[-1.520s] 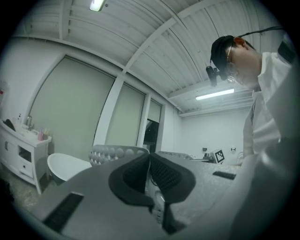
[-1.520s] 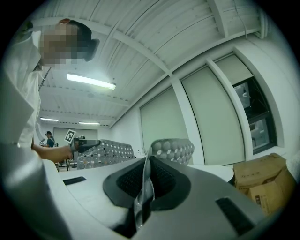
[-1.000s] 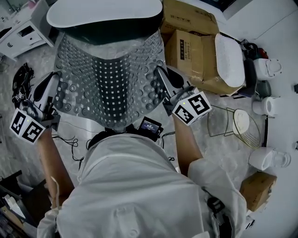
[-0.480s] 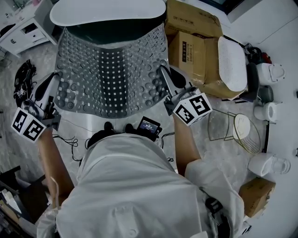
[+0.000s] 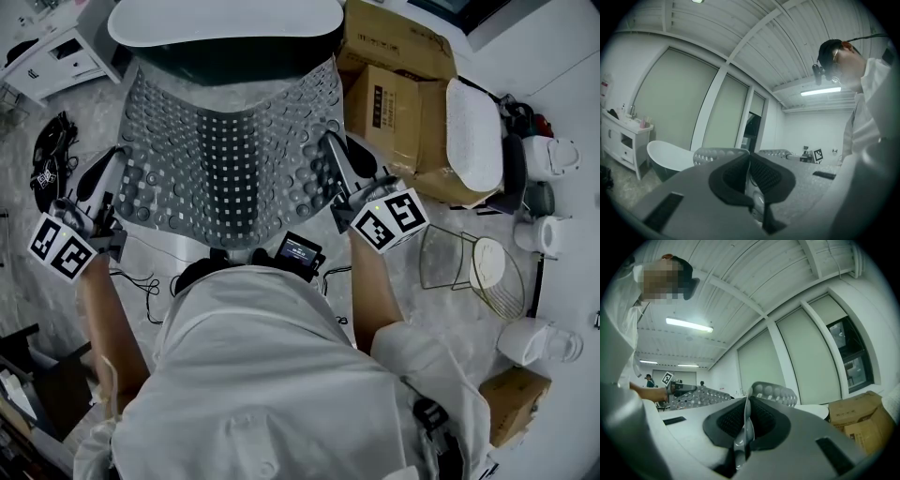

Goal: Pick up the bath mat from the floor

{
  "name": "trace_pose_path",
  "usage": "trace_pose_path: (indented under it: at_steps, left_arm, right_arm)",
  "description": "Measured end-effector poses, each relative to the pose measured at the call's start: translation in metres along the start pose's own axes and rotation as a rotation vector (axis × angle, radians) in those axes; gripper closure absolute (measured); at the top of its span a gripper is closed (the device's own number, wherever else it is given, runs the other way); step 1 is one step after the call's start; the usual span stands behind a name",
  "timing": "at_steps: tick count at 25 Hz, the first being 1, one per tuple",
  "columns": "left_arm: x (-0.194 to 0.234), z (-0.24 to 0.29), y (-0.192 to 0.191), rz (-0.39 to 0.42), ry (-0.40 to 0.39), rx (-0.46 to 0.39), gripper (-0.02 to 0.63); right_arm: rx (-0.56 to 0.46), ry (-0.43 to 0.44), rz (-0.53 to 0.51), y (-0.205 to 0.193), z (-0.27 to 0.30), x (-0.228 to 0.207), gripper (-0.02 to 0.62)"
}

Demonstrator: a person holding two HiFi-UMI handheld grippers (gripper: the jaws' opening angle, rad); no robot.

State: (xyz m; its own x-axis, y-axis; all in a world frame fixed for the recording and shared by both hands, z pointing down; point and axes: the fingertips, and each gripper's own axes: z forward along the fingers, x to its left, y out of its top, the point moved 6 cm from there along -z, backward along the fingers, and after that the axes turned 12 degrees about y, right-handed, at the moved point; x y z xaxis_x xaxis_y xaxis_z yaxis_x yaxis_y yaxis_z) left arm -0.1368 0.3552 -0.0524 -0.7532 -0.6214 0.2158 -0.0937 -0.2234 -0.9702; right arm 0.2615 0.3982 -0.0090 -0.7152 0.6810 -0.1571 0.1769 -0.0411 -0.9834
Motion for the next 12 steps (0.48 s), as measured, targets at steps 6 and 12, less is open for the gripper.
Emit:
trace_pose_path:
  at_steps: [6,12]
  left_arm:
    - [0.0019,-0.0011,-0.0007,-0.02,0.011,-0.005,0.594]
    - [-0.0001,-0.0015,-0.0015,-0.024,0.027,-0.009,0.594]
  right_arm:
    - [-0.009,0.018,0.02,-0.0014,0.0051,-0.0044,0.56]
    - [-0.009,0.035,0.022,-0.0047,0.0052,-0.0081,0.56]
